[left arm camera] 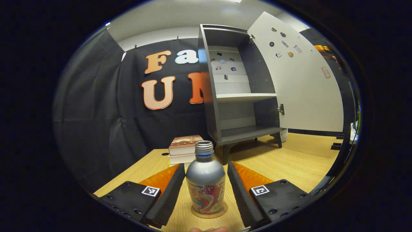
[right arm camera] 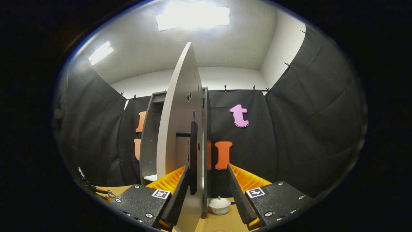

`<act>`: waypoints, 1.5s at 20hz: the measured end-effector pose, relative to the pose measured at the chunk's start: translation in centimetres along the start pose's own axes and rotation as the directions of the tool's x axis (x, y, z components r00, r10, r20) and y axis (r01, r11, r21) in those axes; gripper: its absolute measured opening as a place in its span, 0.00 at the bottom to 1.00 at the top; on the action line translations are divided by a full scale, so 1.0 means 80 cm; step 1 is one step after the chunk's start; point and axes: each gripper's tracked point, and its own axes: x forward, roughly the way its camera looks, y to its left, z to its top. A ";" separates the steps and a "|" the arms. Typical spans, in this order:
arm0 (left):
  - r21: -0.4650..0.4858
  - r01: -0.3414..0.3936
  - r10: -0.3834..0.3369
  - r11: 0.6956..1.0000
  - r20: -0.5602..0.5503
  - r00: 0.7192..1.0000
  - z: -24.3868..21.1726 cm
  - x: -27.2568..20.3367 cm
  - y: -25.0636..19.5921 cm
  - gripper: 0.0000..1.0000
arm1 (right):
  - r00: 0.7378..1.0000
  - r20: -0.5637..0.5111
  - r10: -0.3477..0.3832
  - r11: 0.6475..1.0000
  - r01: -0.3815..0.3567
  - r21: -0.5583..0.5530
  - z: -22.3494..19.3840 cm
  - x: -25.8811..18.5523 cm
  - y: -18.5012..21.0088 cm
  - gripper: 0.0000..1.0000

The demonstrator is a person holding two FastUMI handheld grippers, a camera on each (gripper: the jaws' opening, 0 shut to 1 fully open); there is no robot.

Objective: Open the cabinet door with the right hand, grasp the bottle in the cabinet with the left hand and place it on the coaster, then close the cabinet door with the right hand.

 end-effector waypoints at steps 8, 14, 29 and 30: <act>-0.028 -0.016 0.018 0.999 0.084 0.996 0.074 -0.016 0.012 0.95 | 1.000 -0.010 0.003 1.000 -0.003 0.012 0.008 -0.003 -0.005 0.73; -0.002 -0.074 0.074 0.997 0.076 0.994 0.121 -0.005 0.043 0.95 | 0.999 0.022 -0.027 1.000 0.027 0.006 0.032 -0.011 -0.022 0.75; -0.114 -0.107 0.126 0.988 0.170 0.977 0.267 0.036 0.081 0.94 | 0.985 -0.105 -0.139 0.990 0.142 0.023 0.014 0.022 -0.065 0.76; -0.115 -0.104 0.123 0.988 0.171 0.978 0.271 0.038 0.080 0.94 | 0.987 -0.110 -0.119 0.991 0.125 0.043 0.014 0.022 -0.059 0.74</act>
